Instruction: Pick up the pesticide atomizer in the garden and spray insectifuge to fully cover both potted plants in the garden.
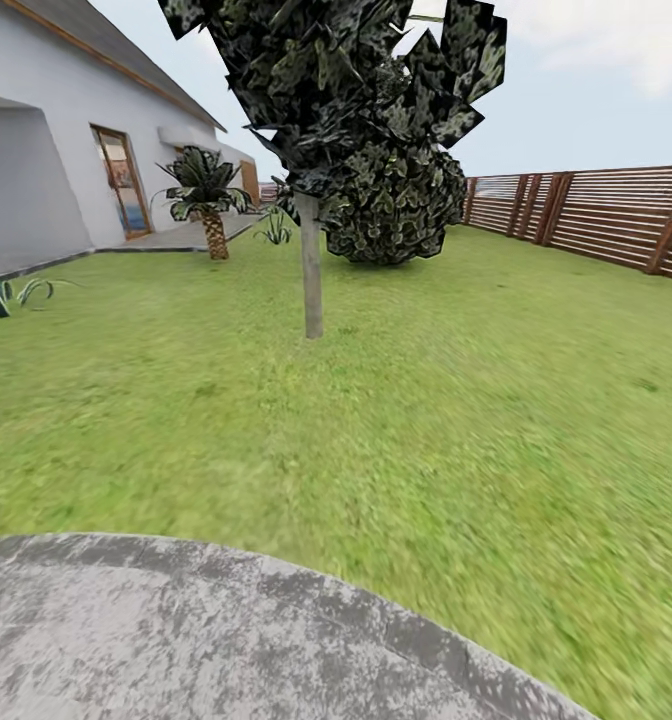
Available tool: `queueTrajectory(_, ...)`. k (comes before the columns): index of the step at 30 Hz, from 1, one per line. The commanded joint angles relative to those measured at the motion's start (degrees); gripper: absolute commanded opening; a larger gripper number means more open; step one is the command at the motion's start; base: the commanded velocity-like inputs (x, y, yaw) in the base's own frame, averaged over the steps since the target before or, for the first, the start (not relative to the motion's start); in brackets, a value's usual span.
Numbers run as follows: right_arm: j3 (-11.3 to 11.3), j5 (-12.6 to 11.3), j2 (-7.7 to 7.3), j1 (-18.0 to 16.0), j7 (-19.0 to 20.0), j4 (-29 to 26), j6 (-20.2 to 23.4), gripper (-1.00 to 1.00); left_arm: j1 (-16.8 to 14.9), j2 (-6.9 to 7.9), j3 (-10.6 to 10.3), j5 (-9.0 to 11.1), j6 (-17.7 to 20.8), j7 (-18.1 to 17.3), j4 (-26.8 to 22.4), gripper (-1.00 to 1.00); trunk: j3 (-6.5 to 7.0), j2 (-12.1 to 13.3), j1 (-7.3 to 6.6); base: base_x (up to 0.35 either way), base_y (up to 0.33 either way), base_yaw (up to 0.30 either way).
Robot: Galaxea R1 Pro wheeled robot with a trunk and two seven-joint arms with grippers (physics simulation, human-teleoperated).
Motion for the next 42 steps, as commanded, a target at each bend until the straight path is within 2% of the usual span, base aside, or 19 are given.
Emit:
queueTrajectory(1,-0.2,0.5,0.03,-0.1,-0.2,0.0,-0.1,1.0,0.0,0.0,0.0,0.0,-0.2,0.1,0.1,1.0,-0.05,0.0,0.02,0.285,0.22,-0.266)
queueTrajectory(13,-0.2,0.5,0.03,0.0,-0.2,0.0,-0.1,1.0,0.0,0.0,0.0,0.0,-0.3,0.1,0.1,1.0,-0.05,0.0,0.02,0.223,0.252,-0.267)
queueTrajectory(26,-0.2,0.5,0.03,-0.1,-0.2,0.1,-0.1,1.0,0.0,0.0,0.0,0.0,-0.3,0.1,0.1,1.0,-0.05,0.0,0.02,0.315,0.054,-0.267)
queueTrajectory(42,-0.1,0.3,0.11,0.0,-0.1,0.2,-0.1,1.0,0.0,0.09,0.0,0.0,-0.3,0.1,0.1,1.0,-0.05,0.0,0.02,0.023,0.009,-0.268)
